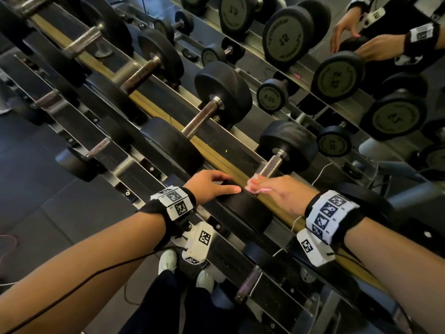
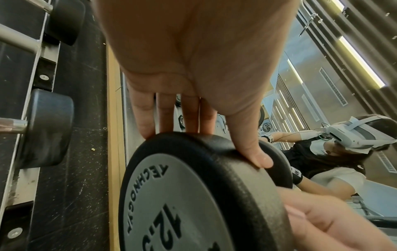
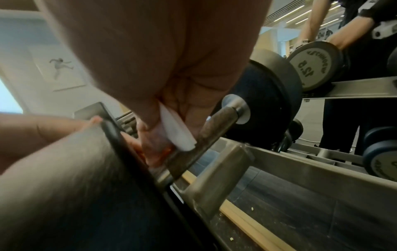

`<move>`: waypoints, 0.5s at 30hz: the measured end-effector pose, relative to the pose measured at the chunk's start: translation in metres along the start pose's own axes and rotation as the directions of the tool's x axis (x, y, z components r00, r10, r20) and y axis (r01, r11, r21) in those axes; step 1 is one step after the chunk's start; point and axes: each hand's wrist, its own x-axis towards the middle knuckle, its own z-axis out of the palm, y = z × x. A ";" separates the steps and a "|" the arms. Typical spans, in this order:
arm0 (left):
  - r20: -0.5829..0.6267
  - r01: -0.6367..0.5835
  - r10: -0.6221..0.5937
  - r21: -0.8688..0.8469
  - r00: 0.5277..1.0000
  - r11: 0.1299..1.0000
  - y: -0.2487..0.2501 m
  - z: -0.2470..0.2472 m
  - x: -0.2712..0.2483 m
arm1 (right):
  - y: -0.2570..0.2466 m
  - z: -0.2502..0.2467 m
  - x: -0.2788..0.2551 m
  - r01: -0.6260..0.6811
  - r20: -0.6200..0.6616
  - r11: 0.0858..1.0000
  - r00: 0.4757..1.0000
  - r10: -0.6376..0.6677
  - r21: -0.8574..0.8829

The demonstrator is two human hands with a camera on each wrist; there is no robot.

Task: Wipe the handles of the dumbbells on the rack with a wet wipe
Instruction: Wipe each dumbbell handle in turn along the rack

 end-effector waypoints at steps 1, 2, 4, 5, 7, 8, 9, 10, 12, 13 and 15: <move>-0.001 0.002 -0.002 -0.002 1.000 1.000 0.000 0.000 0.000 | 0.003 -0.005 -0.001 0.026 -0.088 1.000 0.996 -0.026 0.007; 0.000 0.004 -0.004 -0.005 1.000 1.000 0.000 0.000 0.000 | 0.005 -0.012 0.003 0.065 -0.188 0.998 0.980 -0.065 -0.005; 0.003 0.004 -0.004 -0.004 1.000 1.000 0.000 -0.001 0.000 | 0.010 -0.023 0.009 0.061 -0.247 0.988 0.964 -0.094 -0.139; 0.006 0.006 -0.006 -0.003 1.000 1.000 0.000 -0.001 -0.001 | 0.010 -0.023 0.013 0.000 -0.199 0.964 0.979 -0.055 -0.267; 0.013 0.008 -0.008 -0.006 1.000 1.000 0.000 -0.001 -0.001 | 0.013 -0.015 0.014 -0.125 -0.133 0.903 0.988 0.076 -0.410; 0.015 0.008 -0.008 -0.004 1.000 1.000 0.000 -0.001 -0.001 | 0.013 -0.008 0.011 -0.138 -0.129 0.896 0.987 0.091 -0.422; 0.017 0.008 -0.008 0.002 1.000 1.000 0.001 -0.001 -0.002 | 0.011 -0.003 0.007 -0.144 -0.139 0.918 0.985 0.098 -0.370; 0.016 0.008 -0.008 0.009 1.000 1.000 0.002 -0.002 -0.002 | 0.006 0.000 0.002 -0.123 -0.134 0.953 0.987 0.088 -0.278; 0.027 0.013 -0.013 0.026 1.000 1.000 0.006 -0.003 -0.002 | -0.004 0.005 -0.003 -0.142 -0.070 0.988 0.988 0.138 -0.056; 0.041 0.015 -0.017 0.039 0.999 0.999 0.010 -0.004 -0.002 | -0.006 0.006 -0.006 -0.190 -0.013 0.980 0.981 0.191 0.066; 0.067 0.010 -0.016 0.088 0.998 0.996 0.018 -0.005 -0.003 | -0.011 0.001 -0.009 -0.241 0.017 0.904 0.968 0.251 0.354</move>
